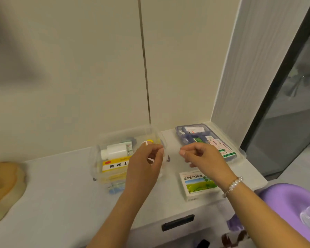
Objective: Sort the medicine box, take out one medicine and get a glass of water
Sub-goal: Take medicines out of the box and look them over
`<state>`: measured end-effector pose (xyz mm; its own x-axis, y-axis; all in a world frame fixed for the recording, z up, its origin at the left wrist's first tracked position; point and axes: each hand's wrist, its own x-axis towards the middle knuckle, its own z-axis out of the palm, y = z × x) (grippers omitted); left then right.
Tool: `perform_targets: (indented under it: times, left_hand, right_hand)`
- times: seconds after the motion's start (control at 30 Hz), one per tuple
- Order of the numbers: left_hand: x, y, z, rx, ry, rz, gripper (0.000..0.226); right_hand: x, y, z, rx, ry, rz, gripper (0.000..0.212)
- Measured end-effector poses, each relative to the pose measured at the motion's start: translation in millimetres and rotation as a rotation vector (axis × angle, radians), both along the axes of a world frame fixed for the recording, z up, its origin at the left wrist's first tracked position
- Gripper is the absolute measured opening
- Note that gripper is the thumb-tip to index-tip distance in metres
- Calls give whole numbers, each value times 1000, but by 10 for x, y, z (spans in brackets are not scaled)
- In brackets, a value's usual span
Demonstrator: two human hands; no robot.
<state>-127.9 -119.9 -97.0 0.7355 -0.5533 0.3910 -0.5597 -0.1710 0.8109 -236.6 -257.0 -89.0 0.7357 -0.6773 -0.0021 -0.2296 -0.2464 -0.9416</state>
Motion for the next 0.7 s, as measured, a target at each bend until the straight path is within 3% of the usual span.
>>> perform_targets:
  times: [0.13, 0.37, 0.53, 0.7]
  left_hand:
    - [300, 100, -44, 137, -5, 70, 20]
    - [636, -48, -62, 310, 236, -6, 36]
    - [721, -138, -127, 557, 216, -22, 49]
    - [757, -243, -151, 684, 236, -14, 69]
  right_hand:
    - [286, 97, -51, -16, 10, 36, 8]
    - [628, 87, -166, -80, 39, 25, 19]
    - [750, 43, -242, -100, 83, 9, 21]
    - [757, 11, -260, -68, 69, 29, 19]
